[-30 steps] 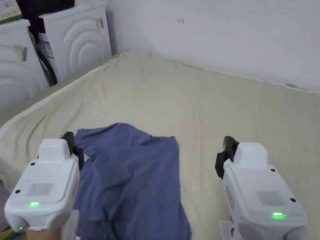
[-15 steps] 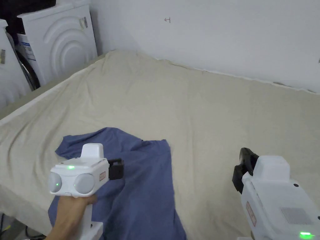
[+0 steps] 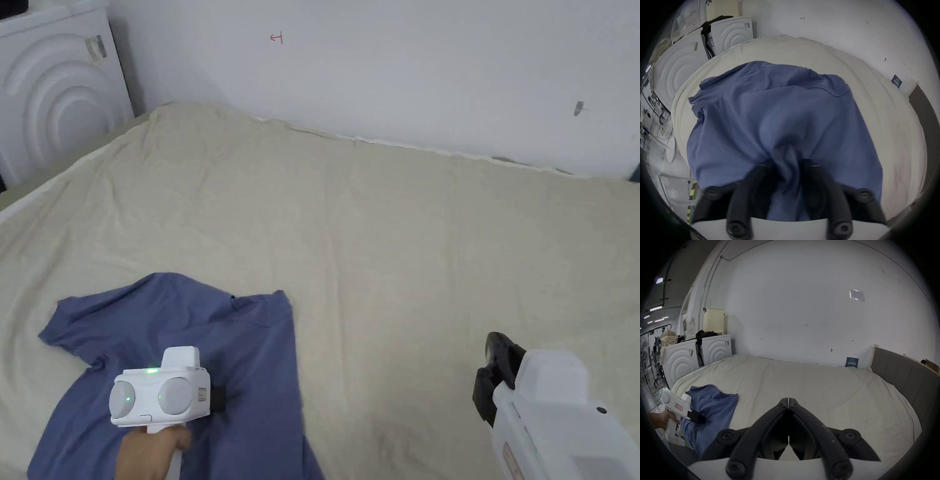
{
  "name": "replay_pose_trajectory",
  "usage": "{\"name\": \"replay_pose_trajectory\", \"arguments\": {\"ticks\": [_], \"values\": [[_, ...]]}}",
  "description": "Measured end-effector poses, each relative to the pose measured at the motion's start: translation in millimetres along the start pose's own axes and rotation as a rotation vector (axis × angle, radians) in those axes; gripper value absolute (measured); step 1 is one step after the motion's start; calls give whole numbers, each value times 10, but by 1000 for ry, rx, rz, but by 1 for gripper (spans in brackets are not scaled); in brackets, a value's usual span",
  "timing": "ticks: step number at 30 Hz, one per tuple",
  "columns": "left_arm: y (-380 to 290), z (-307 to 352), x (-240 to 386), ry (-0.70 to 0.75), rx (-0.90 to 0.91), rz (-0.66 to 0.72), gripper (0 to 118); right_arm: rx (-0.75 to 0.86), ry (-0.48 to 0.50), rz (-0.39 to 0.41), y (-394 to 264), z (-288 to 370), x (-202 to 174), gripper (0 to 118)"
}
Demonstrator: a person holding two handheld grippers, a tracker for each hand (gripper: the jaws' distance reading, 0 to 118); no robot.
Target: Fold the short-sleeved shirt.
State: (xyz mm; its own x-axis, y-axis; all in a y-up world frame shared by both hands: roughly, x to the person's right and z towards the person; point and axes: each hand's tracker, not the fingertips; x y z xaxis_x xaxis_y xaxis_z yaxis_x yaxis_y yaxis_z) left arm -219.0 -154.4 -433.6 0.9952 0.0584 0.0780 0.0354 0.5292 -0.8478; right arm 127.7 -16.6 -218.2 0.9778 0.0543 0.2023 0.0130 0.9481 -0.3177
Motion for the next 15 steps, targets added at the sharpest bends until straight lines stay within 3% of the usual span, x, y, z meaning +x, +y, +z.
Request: {"name": "replay_pose_trajectory", "arguments": {"ticks": [1, 4, 8, 15], "values": [[6, 4, 0, -5, 4, -2, 4, -2, -4, -10, -9, 4, 33, 1], [45, 98, -28, -24, 11, 26, 4, -7, -1, -38, -26, 48, 132, 1], [198, 660, -79, -165, 96, 149, 4, -2, -13, -53, -48, 104, 271, 1], [603, 1871, 567, -332, 335, -55, 4, 31, -47, -131, 28, 319, 547, 1]]}}
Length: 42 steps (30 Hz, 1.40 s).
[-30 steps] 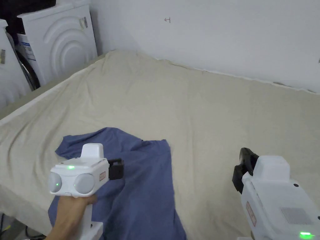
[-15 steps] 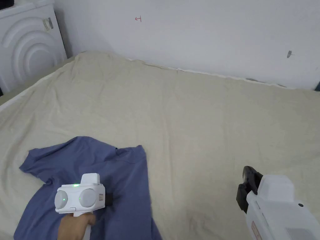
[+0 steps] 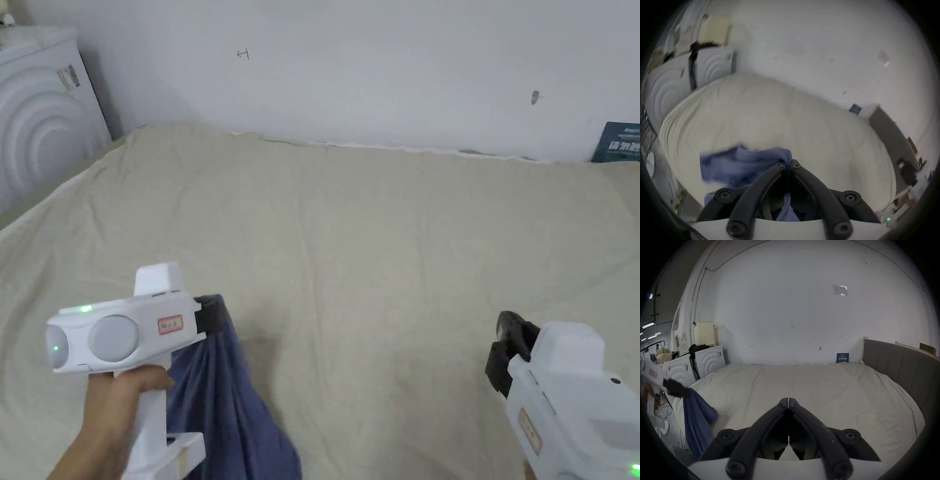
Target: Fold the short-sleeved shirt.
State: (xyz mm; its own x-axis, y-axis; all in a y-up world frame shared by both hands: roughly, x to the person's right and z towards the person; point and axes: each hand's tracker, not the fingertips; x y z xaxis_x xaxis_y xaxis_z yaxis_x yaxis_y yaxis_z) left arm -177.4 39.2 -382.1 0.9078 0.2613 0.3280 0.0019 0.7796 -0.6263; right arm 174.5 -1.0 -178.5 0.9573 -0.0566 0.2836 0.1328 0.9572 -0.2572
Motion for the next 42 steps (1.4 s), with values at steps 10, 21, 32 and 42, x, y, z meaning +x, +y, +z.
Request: {"name": "replay_pose_trajectory", "arguments": {"ticks": [10, 21, 32, 42], "values": [[772, 269, 1840, -342, 143, -264, 4, 90, -102, 20, 141, 496, 530, 1], [23, -472, 2907, -507, -64, -368, 4, 103, -251, 47, 87, 885, 1104, 1], [-1742, -1640, 2825, -376, -508, -509, 4, 49, -271, 37, -69, 843, 1228, 1], [-1782, -1498, 2800, -414, -459, -456, 118, 30, -271, 45, -86, 859, 1205, 1]]}}
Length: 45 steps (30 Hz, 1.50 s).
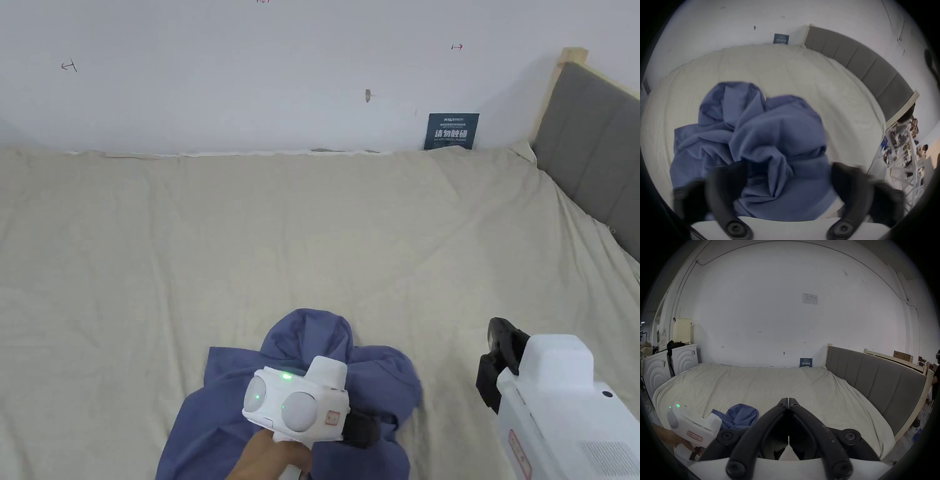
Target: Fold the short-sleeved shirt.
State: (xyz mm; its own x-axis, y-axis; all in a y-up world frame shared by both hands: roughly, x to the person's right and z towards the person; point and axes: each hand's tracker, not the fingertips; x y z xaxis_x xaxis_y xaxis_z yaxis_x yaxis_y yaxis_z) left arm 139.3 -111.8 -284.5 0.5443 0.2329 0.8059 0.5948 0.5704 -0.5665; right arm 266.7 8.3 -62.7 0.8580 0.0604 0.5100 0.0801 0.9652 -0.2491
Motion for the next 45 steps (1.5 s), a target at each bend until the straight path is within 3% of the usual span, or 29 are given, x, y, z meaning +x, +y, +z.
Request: {"name": "replay_pose_trajectory", "arguments": {"ticks": [3, 12, 18, 20, 21, 24, 25, 31, 36, 38, 45], "values": [[81, 434, 39, 57, 204, -10, 112, 15, -4, -1, 60, 30, -5, 1], [26, 1716, -159, 339, 723, -61, 112, 83, -5, -3, 301, 127, -111, 1], [-179, 2154, -446, 567, 877, -58, 111, 135, 6, 0, 431, 179, -228, 1], [-246, 2229, -538, 614, 904, -48, 100, 148, 12, 6, 459, 195, -266, 1], [-287, 2265, -575, 632, 922, -43, 88, 153, 15, 8, 472, 203, -286, 1], [-343, 2310, -670, 635, 918, -38, 17, 165, 19, 11, 488, 217, -337, 1], [-353, 2323, -698, 634, 910, -36, 0, 167, 21, 12, 493, 218, -350, 1], [-376, 2367, -834, 634, 787, 35, 0, 161, 32, 17, 487, 207, -391, 1], [-400, 2086, -1108, 472, 458, 254, 0, 145, 34, 22, 440, 192, -404, 1], [-538, 1939, -1205, 417, 406, 314, 0, 135, 34, 23, 413, 175, -401, 1], [-1123, 1383, -1202, 392, 167, 325, 0, 95, 39, 24, 304, 116, -383, 1]]}}
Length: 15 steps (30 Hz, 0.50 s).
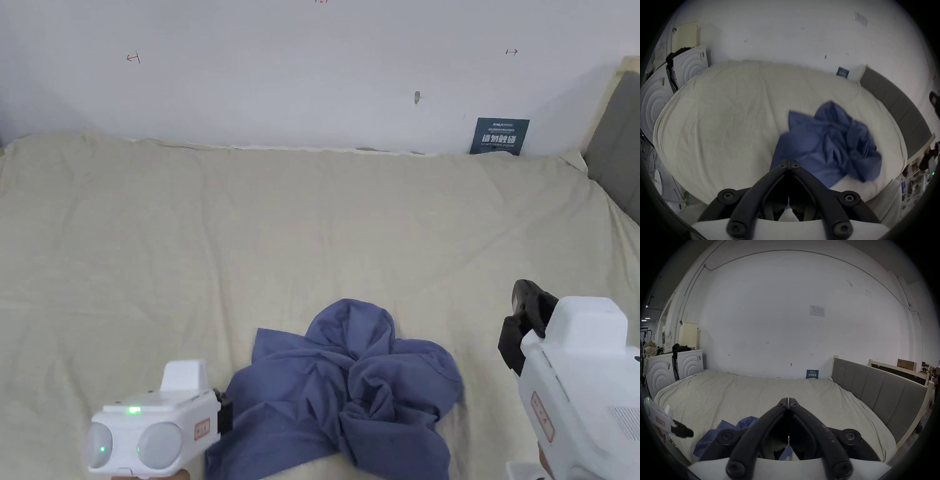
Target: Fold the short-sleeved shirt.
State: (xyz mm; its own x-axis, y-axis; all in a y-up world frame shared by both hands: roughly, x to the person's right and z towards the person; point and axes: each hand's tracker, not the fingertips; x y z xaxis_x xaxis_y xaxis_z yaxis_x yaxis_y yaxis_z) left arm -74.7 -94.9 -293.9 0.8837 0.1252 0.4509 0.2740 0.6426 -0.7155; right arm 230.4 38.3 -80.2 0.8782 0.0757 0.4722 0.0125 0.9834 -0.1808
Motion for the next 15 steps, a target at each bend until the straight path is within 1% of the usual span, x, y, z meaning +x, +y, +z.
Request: {"name": "replay_pose_trajectory", "arguments": {"ticks": [2, 3, 4, 5, 6, 7, 8, 9, 11, 12, 13, 14, 15], "values": [[-131, -72, 24, 8, -30, 2, 0, -11, 2, 1, -37, -15, 1, 1], [-197, -102, 8, 6, -47, 14, 3, -16, 3, 0, -55, -21, 3, 1], [-229, -132, 15, 8, -64, 19, 13, -21, 4, 0, -68, -27, 4, 1], [-254, -165, 30, 6, -80, 28, 34, -28, 6, 0, -87, -35, 5, 1], [-283, -208, 35, 13, -95, 39, 62, -34, 9, 1, -104, -46, 6, 1], [-307, -246, 26, 14, -109, 39, 93, -40, 10, 2, -114, -54, 6, 1], [-323, -286, 55, 18, -114, 40, 108, -46, 11, 3, -132, -69, 10, 1], [-337, -325, 91, 33, -117, 44, 112, -50, 12, 2, -147, -81, 14, 1], [-354, -409, 110, 54, -117, 40, 100, -59, 12, 2, -171, -109, 25, 1], [-365, -477, 139, 63, -124, 33, 87, -64, 11, 2, -182, -125, 32, 1], [-379, -540, 167, 69, -137, 26, 61, -69, 10, 1, -195, -143, 38, 1], [-402, -615, 199, 72, -157, 23, 50, -76, 10, -1, -210, -169, 48, 1], [-452, -653, 199, 108, -167, 14, 50, -84, 9, -4, -226, -197, 59, 2]]}}
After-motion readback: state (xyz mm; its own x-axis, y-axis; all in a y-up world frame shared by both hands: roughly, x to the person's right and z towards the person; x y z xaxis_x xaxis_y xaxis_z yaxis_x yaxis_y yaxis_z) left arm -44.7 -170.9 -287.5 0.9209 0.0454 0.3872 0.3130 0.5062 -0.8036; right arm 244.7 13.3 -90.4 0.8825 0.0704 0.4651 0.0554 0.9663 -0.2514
